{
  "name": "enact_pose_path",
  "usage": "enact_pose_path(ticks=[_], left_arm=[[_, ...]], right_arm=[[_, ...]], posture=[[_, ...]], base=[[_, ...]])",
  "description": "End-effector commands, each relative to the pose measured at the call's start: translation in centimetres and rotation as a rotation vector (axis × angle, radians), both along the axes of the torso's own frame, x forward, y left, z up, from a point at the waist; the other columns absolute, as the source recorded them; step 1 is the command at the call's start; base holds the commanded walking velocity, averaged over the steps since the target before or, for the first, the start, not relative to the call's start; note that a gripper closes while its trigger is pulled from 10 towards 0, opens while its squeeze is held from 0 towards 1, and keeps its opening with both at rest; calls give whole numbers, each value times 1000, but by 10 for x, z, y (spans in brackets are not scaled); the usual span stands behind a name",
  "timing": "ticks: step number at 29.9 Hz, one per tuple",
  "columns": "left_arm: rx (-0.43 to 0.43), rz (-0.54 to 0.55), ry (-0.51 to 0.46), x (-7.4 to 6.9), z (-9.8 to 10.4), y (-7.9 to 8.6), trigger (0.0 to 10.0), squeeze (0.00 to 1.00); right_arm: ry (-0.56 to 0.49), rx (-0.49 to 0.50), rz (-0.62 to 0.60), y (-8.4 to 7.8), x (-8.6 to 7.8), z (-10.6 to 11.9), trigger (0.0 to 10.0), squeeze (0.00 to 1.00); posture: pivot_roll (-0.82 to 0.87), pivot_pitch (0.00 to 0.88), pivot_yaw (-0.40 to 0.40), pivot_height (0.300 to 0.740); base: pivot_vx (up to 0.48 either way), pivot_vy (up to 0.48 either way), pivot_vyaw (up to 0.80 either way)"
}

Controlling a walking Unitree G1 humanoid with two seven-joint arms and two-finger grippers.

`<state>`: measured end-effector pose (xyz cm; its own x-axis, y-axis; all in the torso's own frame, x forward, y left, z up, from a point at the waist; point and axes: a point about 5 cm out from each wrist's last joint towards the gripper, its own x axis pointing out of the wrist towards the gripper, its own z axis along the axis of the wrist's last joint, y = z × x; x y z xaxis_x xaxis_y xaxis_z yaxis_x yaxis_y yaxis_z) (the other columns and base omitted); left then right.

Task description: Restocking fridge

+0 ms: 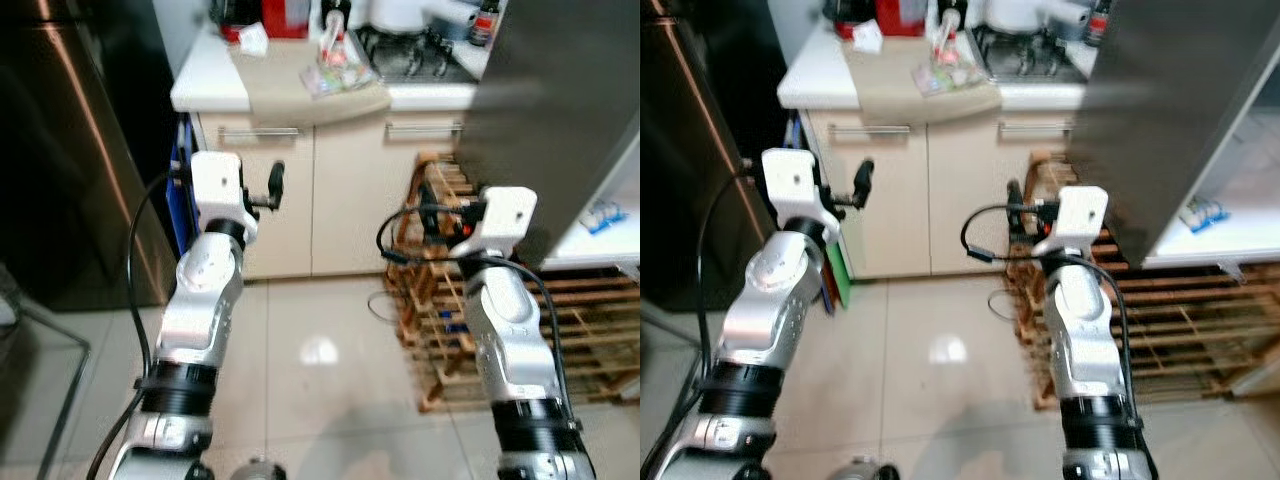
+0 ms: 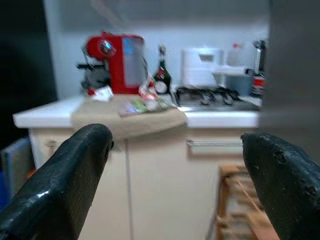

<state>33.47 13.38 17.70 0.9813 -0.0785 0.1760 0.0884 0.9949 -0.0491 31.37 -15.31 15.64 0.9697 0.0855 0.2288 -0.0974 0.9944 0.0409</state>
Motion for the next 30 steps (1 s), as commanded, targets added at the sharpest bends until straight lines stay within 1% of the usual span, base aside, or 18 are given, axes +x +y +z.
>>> enact_pose_path(ticks=[1, 8, 11, 15, 17, 19, 20, 22, 25, 26, 27, 29, 30], left_arm=[[-2, -1, -25, 4, 8, 2, 10000, 0], [16, -10, -38, 7, 13, 1, 10000, 0], [17, -6, -38, 7, 14, 4, 10000, 0], [37, -30, -42, 8, 15, 4, 10000, 0], [33, -45, -36, 9, 16, 5, 10000, 0], [35, -62, -44, 9, 20, 2, 10000, 0], [32, -120, -49, 8, 21, -5, 10000, 0], [43, -156, -50, 8, 20, -10, 10000, 0], [29, -199, -53, 8, 24, -21, 10000, 0], [26, -231, -61, 9, 26, -26, 10000, 0], [23, -242, -63, 9, 27, -28, 10000, 0], [20, -250, -66, 8, 28, -30, 10000, 0], [18, -274, -70, 8, 27, -33, 10000, 0]], right_arm=[[-25, 7, 5, 4, 2, 7, 10000, 0], [-5, -10, 46, 17, 6, 2, 10000, 0], [2, -3, 42, 18, 8, 2, 10000, 0], [1, -11, 14, 16, 11, 1, 10000, 4], [0, 10, -3, 14, 11, 1, 10000, 0], [-9, 18, -10, 12, 10, 3, 10000, 0], [-15, 16, -31, 11, 8, 2, 10000, 0], [-11, 24, -57, 10, 6, 0, 10000, 0], [-18, 40, -78, 5, 3, 2, 10000, 0], [-37, 22, -78, 6, 1, 3, 10000, 0], [-44, 12, -81, 7, 1, 4, 10000, 0], [-30, 7, -84, 5, 1, 4, 10000, 0], [-42, -2, -95, 2, 2, 8, 10000, 0]], posture=[[-95, 0, 28, 736], [-80, 0, 30, 736], [-78, 0, 41, 736], [-72, 0, 55, 736], [-70, 0, 67, 736], [-72, 0, 80, 736], [-86, 0, 96, 736], [-93, 0, 101, 736], [-98, 0, 109, 736], [-100, 0, 105, 736], [-100, 0, 105, 736], [-102, 0, 88, 736], [-105, 0, 75, 736]], base=[[480, 0, 0], [480, 0, 0], [480, 0, 696], [480, 0, 755], [480, 0, 0], [480, 0, 0], [480, 0, 0], [480, 0, 0], [480, 0, 0], [480, 0, 0], [480, 0, 0], [480, 0, 0], [480, 0, -800]])
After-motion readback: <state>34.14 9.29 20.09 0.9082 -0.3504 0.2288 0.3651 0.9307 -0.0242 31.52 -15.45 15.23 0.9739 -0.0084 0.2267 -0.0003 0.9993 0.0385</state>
